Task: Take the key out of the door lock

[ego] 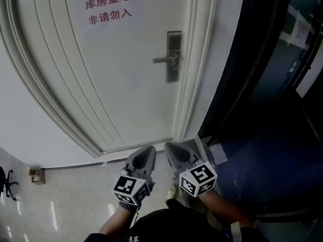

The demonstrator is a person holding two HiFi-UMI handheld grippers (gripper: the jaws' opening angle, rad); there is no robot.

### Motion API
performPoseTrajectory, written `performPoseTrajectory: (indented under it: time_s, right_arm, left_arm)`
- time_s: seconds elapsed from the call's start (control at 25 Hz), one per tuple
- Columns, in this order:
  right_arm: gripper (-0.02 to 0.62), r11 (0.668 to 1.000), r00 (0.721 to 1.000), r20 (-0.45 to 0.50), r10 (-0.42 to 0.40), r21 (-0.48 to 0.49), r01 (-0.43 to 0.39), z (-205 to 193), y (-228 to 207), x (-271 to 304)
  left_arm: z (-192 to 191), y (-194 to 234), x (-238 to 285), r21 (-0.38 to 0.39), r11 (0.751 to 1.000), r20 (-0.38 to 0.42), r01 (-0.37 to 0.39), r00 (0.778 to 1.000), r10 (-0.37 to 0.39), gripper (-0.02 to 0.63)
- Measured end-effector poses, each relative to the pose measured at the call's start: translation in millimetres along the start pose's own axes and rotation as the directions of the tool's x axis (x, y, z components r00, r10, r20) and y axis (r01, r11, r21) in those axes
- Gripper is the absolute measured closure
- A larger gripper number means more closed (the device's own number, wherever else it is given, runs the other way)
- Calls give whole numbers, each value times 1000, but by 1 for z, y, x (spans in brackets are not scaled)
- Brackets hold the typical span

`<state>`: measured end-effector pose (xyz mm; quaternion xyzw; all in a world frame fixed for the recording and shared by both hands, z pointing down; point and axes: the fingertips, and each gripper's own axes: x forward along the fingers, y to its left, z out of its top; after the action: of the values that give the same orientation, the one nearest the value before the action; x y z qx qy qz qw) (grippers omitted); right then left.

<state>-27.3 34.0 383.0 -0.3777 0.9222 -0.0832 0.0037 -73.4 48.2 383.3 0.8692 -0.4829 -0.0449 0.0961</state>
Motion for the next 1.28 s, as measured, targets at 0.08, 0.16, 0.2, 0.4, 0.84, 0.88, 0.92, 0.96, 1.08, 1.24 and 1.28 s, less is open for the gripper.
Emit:
performPoseTrajectory:
  time_s: [0.08, 0.16, 0.2, 0.4, 0.84, 0.88, 0.92, 0.96, 1.08, 1.24, 1.28]
  right_arm:
    - [580, 1000, 1000, -3, 13, -4, -13, 9, -26, 15]
    - [580, 1000, 1000, -5, 26, -10, -26, 16, -51, 31]
    - [580, 999, 999, -4, 32, -13, -32, 20, -63, 40]
    - [580, 999, 1000, 14, 27, 20, -28, 33, -124, 76]
    - [578, 928, 995, 100, 6, 369, -43, 54, -214, 150]
    - [578, 894, 993, 120, -5, 444, -49, 56, -226, 157]
    - [578, 849, 989, 144, -24, 525, -56, 58, -239, 164]
    - [577, 795, 985, 165, -53, 604, -58, 58, -253, 170]
    - [510, 617, 970, 150, -192, 787, 0, 46, -299, 187]
    - [457, 473, 955, 174, -239, 880, -42, 39, -329, 222]
    - [453, 448, 953, 177, -248, 893, -49, 37, -332, 228]
  left_arm:
    - [7, 7, 31, -2, 1000, 14, -8, 1000, 8, 600]
    - [14, 16, 62, 0, 1000, 30, -15, 999, 15, 600]
    - [17, 21, 77, 3, 1000, 37, -20, 999, 19, 601]
    - [19, 38, 134, 11, 999, 24, -34, 999, 34, 600]
    - [26, 79, 203, 17, 1000, 23, -21, 1000, 20, 601]
    - [25, 84, 209, 16, 1000, 19, -12, 1000, 12, 600]
    - [24, 89, 214, 15, 1000, 14, -5, 1000, 4, 601]
    - [23, 94, 219, 12, 1000, 9, 2, 1000, -2, 600]
    - [26, 109, 233, 9, 999, 8, 30, 1000, -31, 601]
    - [31, 129, 251, 5, 998, 9, 61, 998, -61, 600]
    - [31, 134, 255, 1, 998, 7, 65, 998, -65, 601]
